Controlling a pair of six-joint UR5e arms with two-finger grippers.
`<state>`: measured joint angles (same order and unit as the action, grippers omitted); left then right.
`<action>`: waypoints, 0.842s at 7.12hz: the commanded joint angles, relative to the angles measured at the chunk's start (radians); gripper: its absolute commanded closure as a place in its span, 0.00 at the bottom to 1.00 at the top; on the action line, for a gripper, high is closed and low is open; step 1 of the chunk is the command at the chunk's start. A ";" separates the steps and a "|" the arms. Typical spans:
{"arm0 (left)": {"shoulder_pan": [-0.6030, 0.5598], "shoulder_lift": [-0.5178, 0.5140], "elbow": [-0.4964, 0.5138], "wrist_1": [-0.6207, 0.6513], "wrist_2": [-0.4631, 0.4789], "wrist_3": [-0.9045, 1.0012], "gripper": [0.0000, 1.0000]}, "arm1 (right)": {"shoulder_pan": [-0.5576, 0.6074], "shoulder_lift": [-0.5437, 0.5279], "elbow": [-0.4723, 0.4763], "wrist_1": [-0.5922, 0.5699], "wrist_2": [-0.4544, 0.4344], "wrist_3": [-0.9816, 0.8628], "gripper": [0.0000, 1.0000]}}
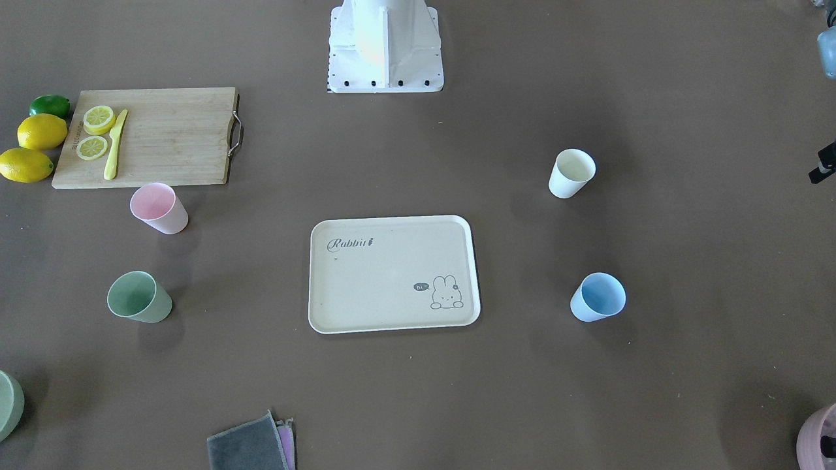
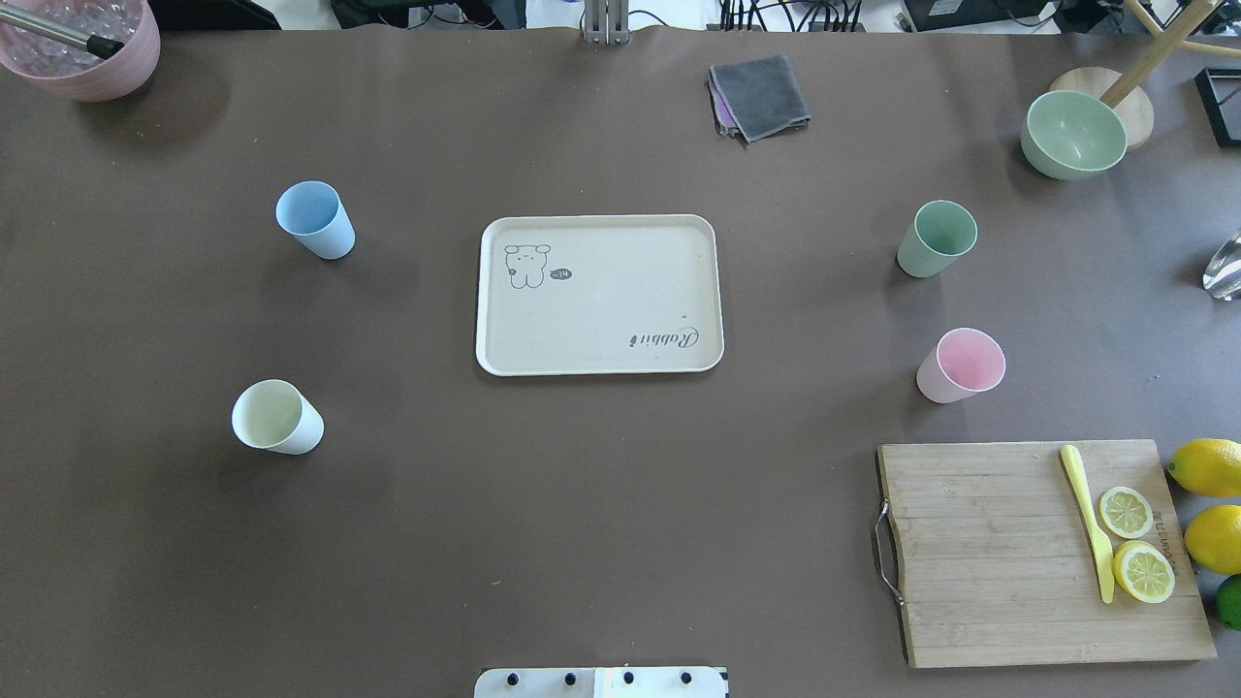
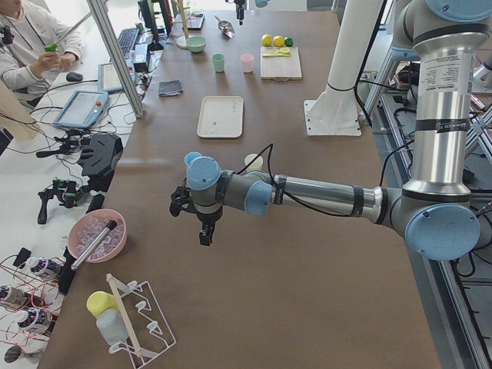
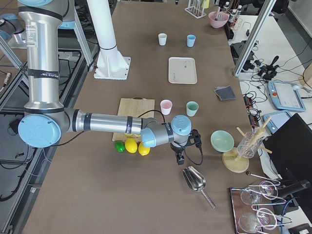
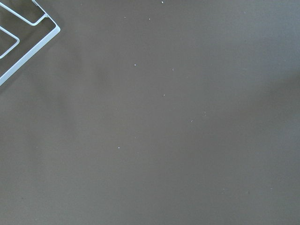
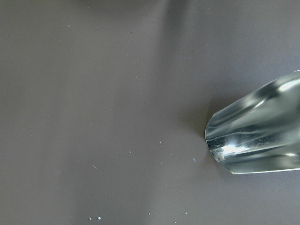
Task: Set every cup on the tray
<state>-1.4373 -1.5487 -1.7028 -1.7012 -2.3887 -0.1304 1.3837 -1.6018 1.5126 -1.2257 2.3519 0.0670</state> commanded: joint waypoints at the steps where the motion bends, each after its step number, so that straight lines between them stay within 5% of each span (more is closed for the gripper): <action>1: 0.000 -0.005 -0.008 0.005 0.003 0.005 0.02 | 0.000 0.000 -0.002 -0.001 0.000 0.001 0.00; 6: 0.000 0.006 -0.023 -0.006 -0.001 -0.003 0.02 | -0.020 0.019 -0.003 0.000 -0.008 -0.007 0.00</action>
<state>-1.4366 -1.5487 -1.7169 -1.7041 -2.3889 -0.1326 1.3782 -1.5948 1.5139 -1.2250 2.3520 0.0634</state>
